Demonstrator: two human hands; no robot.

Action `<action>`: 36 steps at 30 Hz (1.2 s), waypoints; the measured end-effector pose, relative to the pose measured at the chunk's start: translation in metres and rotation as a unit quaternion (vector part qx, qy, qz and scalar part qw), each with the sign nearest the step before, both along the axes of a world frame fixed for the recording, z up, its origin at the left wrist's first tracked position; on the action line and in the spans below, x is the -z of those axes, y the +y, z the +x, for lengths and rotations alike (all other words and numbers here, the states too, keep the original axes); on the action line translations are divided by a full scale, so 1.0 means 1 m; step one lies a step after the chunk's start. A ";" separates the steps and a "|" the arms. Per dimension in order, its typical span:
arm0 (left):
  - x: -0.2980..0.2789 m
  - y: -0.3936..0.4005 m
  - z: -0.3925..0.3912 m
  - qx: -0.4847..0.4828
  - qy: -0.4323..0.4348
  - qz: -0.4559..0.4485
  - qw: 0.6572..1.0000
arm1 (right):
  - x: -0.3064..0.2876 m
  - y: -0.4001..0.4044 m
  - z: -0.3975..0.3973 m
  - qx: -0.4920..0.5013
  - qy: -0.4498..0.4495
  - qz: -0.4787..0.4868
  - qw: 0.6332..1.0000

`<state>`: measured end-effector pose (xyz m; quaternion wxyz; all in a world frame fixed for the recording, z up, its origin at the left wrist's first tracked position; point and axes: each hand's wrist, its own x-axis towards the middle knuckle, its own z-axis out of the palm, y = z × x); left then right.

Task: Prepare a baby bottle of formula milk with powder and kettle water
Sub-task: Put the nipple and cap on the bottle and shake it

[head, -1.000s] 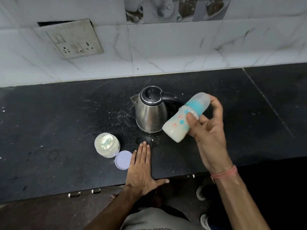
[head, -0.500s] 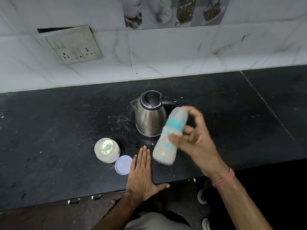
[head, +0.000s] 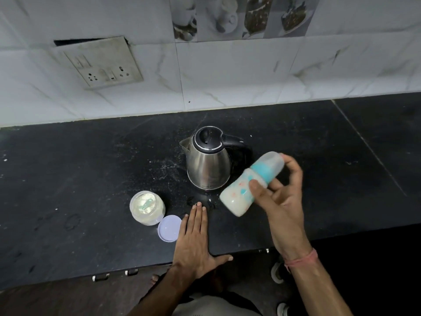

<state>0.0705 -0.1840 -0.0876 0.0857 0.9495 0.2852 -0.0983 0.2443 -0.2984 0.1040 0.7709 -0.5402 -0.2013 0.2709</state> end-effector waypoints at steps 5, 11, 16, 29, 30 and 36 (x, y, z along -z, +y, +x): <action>0.001 0.001 -0.001 0.014 -0.015 -0.027 0.999 | 0.008 0.005 -0.021 -0.070 0.004 -0.047 0.996; -0.003 0.001 -0.001 0.011 0.007 -0.017 1.000 | 0.008 0.008 -0.029 -0.013 0.049 0.004 0.999; 0.001 0.002 0.001 0.015 0.008 -0.001 1.000 | 0.007 0.005 -0.022 -0.077 0.006 -0.053 0.996; 0.004 0.001 0.000 0.009 0.000 -0.003 1.000 | 0.002 -0.004 -0.020 -0.111 0.005 -0.028 0.993; 0.002 0.001 0.000 0.006 0.005 -0.005 1.000 | 0.001 -0.004 -0.015 -0.059 0.026 -0.010 0.998; 0.001 0.001 0.001 0.005 0.007 -0.006 1.000 | 0.006 -0.006 -0.008 -0.134 -0.024 -0.063 0.989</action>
